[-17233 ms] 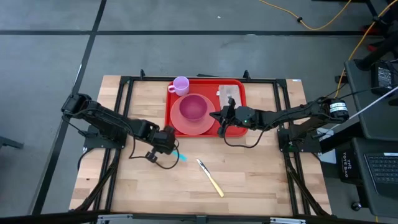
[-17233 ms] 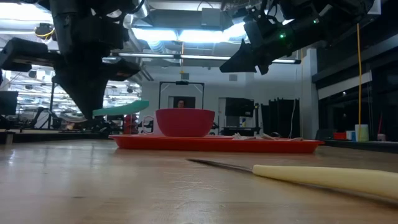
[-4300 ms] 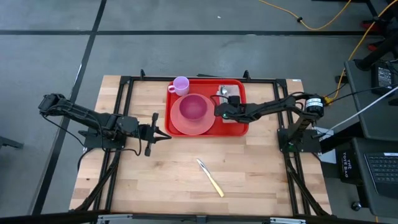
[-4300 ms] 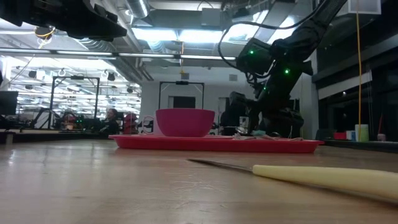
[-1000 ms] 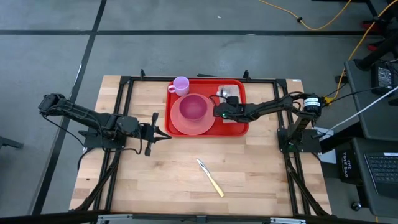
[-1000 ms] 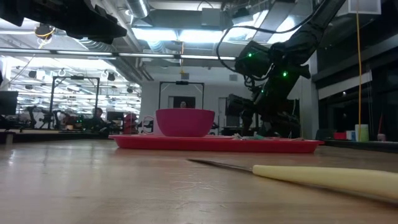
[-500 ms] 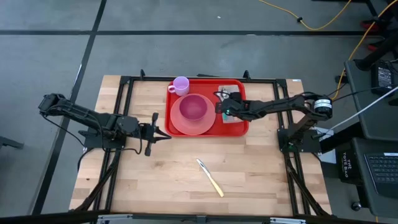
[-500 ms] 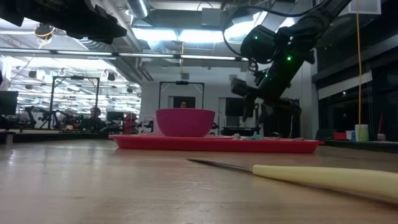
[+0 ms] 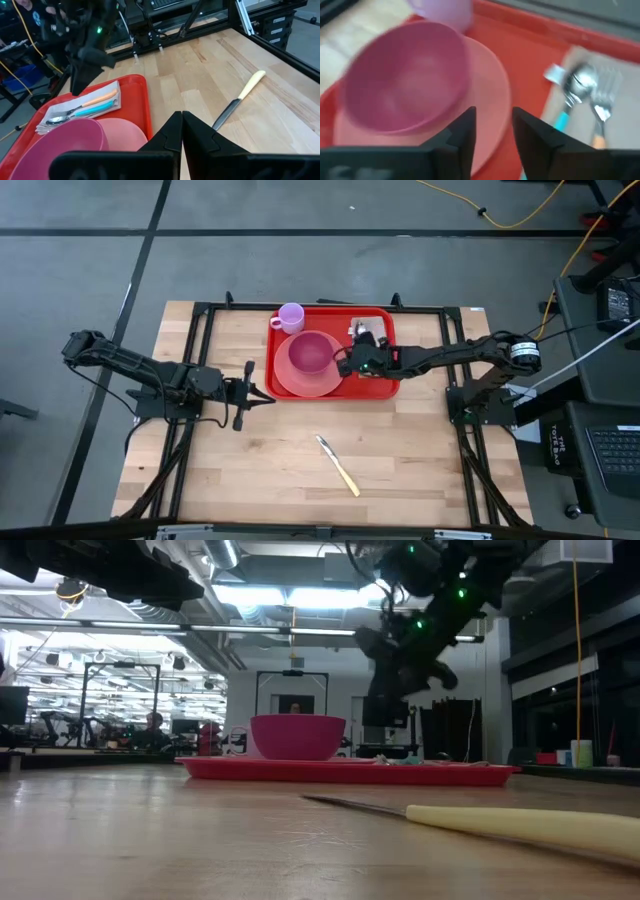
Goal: Set up tray
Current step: Put the yellow dinner knife to the right side of the orange fork on the light brown table napkin on the red tray
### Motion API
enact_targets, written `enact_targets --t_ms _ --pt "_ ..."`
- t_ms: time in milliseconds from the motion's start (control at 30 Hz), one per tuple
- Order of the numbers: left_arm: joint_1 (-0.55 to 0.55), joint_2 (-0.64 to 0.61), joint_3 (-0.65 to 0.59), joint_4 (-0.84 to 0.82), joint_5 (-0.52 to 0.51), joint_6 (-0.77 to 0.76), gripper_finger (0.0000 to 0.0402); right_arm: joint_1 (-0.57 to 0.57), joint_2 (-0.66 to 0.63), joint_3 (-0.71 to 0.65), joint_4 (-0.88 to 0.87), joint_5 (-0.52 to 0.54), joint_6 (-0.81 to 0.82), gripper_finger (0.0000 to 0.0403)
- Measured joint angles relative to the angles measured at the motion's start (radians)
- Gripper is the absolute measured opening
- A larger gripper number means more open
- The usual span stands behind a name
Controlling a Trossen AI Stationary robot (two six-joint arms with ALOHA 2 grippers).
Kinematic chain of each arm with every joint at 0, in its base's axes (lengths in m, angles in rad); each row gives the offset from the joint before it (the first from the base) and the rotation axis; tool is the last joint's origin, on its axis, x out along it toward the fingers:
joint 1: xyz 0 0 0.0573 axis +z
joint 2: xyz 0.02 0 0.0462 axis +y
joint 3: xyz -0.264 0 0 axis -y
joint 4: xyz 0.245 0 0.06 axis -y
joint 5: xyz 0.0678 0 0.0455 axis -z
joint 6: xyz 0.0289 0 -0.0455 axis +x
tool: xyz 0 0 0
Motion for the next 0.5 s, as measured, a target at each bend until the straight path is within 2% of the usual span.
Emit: enact_targets --t_ms 233,500 --pt "0.000 0.000 0.000 0.000 0.000 0.000 0.0008 0.052 0.000 0.064 0.004 0.006 -0.106 0.0064" --pt "0.000 0.000 0.000 0.000 0.000 0.000 0.0004 0.083 0.000 0.069 0.002 0.005 -0.223 0.0031"
